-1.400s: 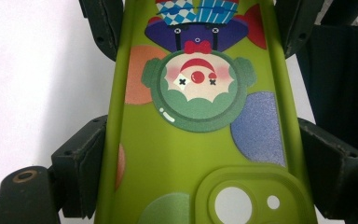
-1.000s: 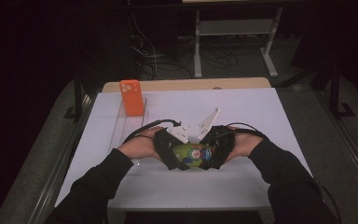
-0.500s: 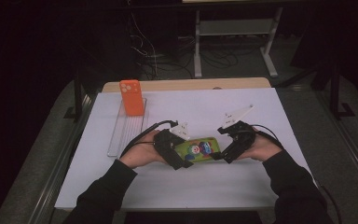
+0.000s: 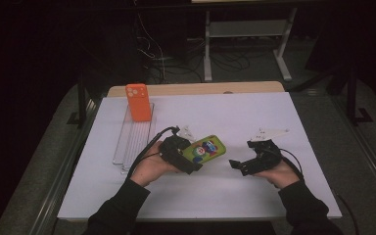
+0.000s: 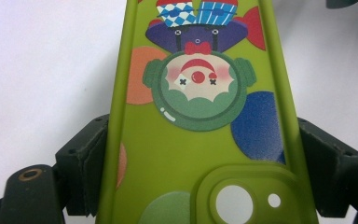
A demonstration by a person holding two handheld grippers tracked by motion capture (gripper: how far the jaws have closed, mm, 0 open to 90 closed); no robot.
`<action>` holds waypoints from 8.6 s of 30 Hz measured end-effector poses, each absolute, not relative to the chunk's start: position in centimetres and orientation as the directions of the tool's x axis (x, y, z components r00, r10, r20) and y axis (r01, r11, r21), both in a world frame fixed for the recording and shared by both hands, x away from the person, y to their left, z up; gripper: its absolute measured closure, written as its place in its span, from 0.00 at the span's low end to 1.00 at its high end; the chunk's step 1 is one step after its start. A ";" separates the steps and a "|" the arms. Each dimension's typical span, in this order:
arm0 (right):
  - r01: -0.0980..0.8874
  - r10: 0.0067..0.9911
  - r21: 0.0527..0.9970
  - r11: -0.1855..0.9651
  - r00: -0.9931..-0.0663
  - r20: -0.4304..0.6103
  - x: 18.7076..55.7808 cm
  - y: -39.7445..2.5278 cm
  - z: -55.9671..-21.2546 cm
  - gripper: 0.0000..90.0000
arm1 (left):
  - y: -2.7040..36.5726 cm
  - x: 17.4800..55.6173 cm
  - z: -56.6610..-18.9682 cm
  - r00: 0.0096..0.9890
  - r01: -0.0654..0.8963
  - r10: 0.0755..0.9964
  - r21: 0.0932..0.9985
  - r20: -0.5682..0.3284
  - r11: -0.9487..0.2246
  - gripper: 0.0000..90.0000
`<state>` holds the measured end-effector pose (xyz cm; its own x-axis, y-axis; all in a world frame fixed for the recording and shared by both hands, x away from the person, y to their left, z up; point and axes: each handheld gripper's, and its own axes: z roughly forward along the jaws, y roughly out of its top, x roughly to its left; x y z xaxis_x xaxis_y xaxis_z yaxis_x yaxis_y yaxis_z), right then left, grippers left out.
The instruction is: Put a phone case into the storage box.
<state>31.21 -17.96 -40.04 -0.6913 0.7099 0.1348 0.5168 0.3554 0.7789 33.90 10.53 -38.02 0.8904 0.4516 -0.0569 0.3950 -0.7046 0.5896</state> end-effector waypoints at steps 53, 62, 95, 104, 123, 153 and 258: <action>-0.030 0.444 0.575 0.817 -0.604 -0.662 27.1 -13.7 -41.6 0.00 | 10.8 33.8 -38.7 0.882 0.424 0.462 0.596 -0.099 -0.682 0.17; -0.149 0.273 0.397 0.906 -0.510 -0.816 26.4 -12.7 -41.8 0.00 | 10.9 33.9 -38.7 0.881 0.429 0.463 0.587 -0.102 -0.686 0.17; -0.312 0.032 0.124 0.942 -0.285 -0.958 26.8 -7.5 -44.2 0.58 | 10.9 33.9 -38.2 0.896 0.400 0.437 0.580 -0.084 -0.709 0.17; -0.323 -0.008 0.082 0.943 -0.268 -0.963 26.5 -7.2 -44.4 0.83 | 10.7 33.8 -38.4 0.885 0.419 0.455 0.594 -0.098 -0.687 0.17; -0.241 0.123 0.205 0.948 -0.316 -0.941 27.6 -8.9 -43.5 0.84 | 11.7 33.6 -37.5 0.893 0.382 0.440 0.672 -0.093 -0.634 0.00; 0.287 0.703 0.862 0.417 -0.703 -0.107 31.0 -14.2 -40.6 0.84 | 12.9 34.3 -37.2 0.861 0.406 0.503 0.691 -0.070 -0.598 0.00; 0.471 0.709 0.817 0.333 -0.696 0.113 31.0 -13.8 -40.8 0.12 | 11.2 39.0 -32.0 0.775 0.407 0.608 0.873 -0.174 -0.269 0.16</action>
